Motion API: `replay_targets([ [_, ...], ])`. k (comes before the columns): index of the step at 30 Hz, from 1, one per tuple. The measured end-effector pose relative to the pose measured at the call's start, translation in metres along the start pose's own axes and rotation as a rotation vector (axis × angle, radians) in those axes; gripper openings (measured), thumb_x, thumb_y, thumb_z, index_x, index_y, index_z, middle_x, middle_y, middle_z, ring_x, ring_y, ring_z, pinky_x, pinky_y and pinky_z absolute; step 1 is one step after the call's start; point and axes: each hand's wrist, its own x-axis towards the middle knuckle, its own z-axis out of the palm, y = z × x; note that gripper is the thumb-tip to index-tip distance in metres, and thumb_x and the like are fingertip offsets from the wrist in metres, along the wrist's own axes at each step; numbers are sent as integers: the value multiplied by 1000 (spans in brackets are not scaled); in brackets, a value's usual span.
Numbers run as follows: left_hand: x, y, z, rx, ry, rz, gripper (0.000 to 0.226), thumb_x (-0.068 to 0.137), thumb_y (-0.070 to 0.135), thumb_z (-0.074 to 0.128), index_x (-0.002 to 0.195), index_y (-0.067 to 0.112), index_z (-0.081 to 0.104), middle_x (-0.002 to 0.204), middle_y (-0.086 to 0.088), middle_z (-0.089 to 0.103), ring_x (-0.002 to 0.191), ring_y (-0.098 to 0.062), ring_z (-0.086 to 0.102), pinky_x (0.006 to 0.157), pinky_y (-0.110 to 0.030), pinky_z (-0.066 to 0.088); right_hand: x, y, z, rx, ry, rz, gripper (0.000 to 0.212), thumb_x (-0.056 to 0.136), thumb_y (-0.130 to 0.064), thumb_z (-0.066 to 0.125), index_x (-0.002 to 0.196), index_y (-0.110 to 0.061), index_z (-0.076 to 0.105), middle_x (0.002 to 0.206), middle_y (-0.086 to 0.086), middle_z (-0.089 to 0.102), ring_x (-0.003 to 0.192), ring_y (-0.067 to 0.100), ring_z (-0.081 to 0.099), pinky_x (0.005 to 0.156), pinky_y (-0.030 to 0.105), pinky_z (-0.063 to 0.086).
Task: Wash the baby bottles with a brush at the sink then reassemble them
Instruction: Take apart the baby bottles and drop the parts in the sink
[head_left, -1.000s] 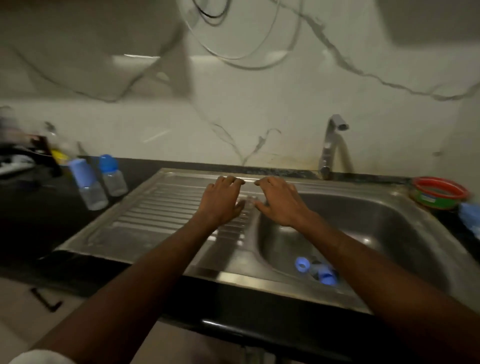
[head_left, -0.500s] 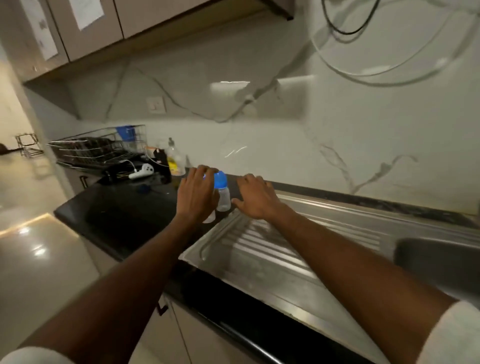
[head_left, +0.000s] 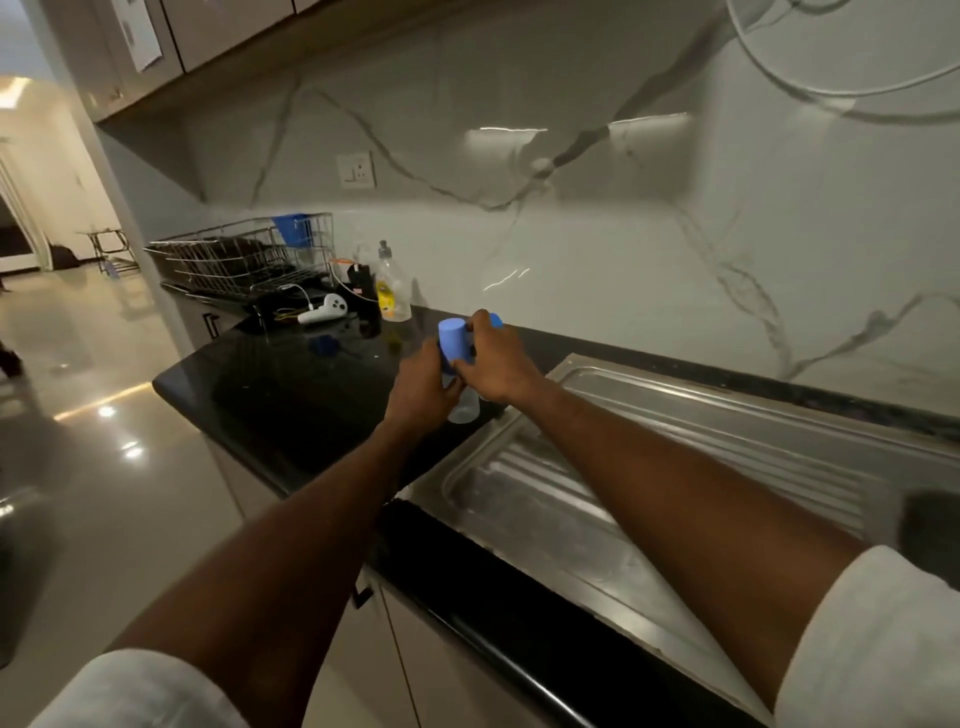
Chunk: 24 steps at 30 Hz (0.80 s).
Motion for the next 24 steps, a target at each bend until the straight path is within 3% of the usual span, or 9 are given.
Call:
replay_targets([
  [3, -5, 13, 0, -62, 42, 70, 37, 88, 22, 73, 121, 9, 60, 109, -6, 71, 95, -20, 67, 81, -42, 57, -9, 3, -12, 67, 29, 31, 57, 89, -29, 75, 131, -3, 47, 127, 16, 61, 111, 31, 61, 82, 35, 47],
  [6, -14, 41, 3, -128, 79, 161, 37, 86, 24, 74, 119, 11, 64, 105, -2, 71, 88, -12, 65, 75, -28, 53, -24, 10, -35, 26, 77, 54, 55, 86, -36, 78, 124, -2, 58, 121, 15, 67, 109, 30, 63, 87, 36, 49],
  [10, -29, 97, 25, -235, 90, 227, 19, 89, 21, 73, 103, 10, 67, 85, 4, 66, 73, -6, 59, 64, -14, 42, -62, 31, -81, 4, 173, 94, 47, 86, -38, 77, 114, -3, 62, 110, 13, 69, 99, 27, 63, 82, 34, 49],
  [13, -40, 146, 49, -337, 9, 246, 11, 95, 12, 64, 103, 9, 58, 85, 5, 60, 72, -1, 56, 61, -10, 38, -91, 52, -117, -3, 251, 145, 45, 86, -39, 76, 110, -3, 63, 106, 12, 69, 94, 26, 63, 75, 33, 47],
  [17, -64, 215, 84, -523, -149, 255, 19, 99, 3, 53, 117, 9, 51, 98, 5, 58, 83, 7, 58, 69, -8, 40, -138, 83, -161, -52, 334, 262, 38, 88, -38, 72, 107, -7, 61, 102, 10, 66, 90, 24, 62, 69, 29, 40],
  [22, -108, 298, 138, -622, -284, 344, 13, 104, 11, 51, 113, 16, 43, 103, -6, 60, 81, -2, 58, 68, -11, 41, -226, 131, -217, -92, 430, 397, 40, 91, -43, 66, 110, -8, 61, 104, 9, 65, 93, 23, 62, 73, 32, 46],
  [24, -131, 334, 165, -613, -337, 404, 13, 104, 20, 51, 110, 12, 43, 99, -2, 60, 77, -3, 58, 63, -12, 42, -271, 154, -241, -99, 488, 477, 41, 92, -43, 67, 112, -7, 62, 105, 9, 66, 93, 24, 62, 74, 32, 45],
])
